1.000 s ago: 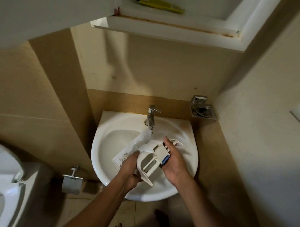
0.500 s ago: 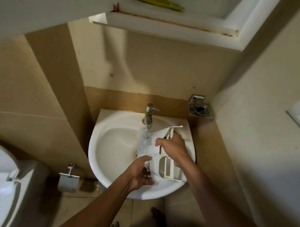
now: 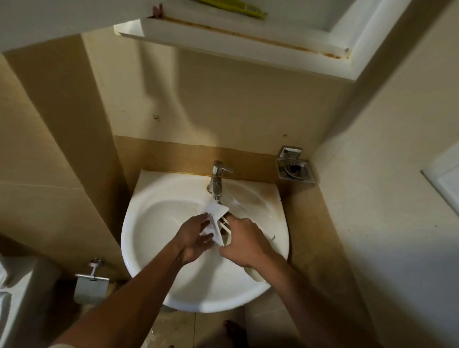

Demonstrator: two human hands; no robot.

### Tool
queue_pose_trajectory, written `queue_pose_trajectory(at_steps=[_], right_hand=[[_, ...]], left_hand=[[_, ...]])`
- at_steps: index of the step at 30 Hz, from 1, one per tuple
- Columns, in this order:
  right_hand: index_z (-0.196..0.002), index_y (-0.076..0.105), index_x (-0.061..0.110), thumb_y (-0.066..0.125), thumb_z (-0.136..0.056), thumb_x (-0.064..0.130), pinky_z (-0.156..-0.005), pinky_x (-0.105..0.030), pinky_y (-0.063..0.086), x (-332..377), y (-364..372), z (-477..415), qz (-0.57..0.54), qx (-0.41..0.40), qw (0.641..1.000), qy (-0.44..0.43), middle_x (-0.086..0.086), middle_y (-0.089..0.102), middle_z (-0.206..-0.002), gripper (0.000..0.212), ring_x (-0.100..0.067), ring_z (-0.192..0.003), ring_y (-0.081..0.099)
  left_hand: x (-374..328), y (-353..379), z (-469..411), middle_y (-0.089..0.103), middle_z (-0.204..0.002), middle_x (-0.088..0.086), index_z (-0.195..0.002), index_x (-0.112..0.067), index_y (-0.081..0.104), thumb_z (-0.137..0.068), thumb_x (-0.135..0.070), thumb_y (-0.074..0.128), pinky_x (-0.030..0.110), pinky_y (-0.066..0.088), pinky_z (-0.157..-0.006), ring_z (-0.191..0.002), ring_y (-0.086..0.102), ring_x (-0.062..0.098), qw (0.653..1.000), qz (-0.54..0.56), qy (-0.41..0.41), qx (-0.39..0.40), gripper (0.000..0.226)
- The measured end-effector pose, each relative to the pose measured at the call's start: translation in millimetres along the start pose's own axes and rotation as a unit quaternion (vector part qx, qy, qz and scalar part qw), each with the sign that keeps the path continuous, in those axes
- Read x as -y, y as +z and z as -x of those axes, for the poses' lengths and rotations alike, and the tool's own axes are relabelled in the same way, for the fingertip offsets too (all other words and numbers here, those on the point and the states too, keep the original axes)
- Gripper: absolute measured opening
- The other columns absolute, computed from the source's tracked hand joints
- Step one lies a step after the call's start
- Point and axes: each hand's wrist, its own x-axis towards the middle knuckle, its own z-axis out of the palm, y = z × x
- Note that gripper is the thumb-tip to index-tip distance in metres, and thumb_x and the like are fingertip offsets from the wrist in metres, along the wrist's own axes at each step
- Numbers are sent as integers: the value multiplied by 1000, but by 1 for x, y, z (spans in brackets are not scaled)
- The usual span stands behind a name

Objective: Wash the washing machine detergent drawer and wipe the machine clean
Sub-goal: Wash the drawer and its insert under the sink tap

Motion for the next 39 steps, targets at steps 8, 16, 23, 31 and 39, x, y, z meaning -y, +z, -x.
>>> queue_pose_trajectory(at_steps=[8,16,23,31,39], right_hand=[[-119,53,16,71,-76,20,-65,-29,43,11,-7,-6,61,60,996,-38,-9,66,-103,47,-33,-90,64],[-121,53,13,68,-75,5,-66,-32,37,30,-11,0,201,91,968,-118,-11,66,-101,49,-34,-90,65],[-127,52,14,63,-82,3,-97,-45,39,18,-12,3,283,62,943,-160,-10,65,-114,48,-33,-110,56],[-149,35,28,75,-76,32,-121,-49,16,-28,-9,9,121,-55,982,-132,4,26,-158,83,-16,-150,11],[-156,14,31,77,-64,67,-114,-23,13,-39,11,34,-32,-139,989,-41,11,-10,-164,117,-5,-148,-20]], left_hand=[[-12,0,1,64,-84,15,-96,-2,64,-99,-12,48,43,50,-82,-71,63,28,997,-70,5,-10,19],[-11,-5,12,63,-78,16,-91,-3,63,-99,-15,38,36,56,-55,-60,62,27,998,-59,3,-5,28],[-10,-6,15,75,-77,15,-110,1,63,-98,-10,48,42,61,-72,-64,72,29,995,-101,-19,-14,22],[-10,-14,11,59,-90,19,-82,2,55,-91,9,47,52,62,-64,-79,63,39,994,-74,-64,-52,13],[-19,-21,24,64,-90,20,-88,1,60,-97,1,52,50,59,-57,-78,65,37,990,-104,-88,-43,12]])
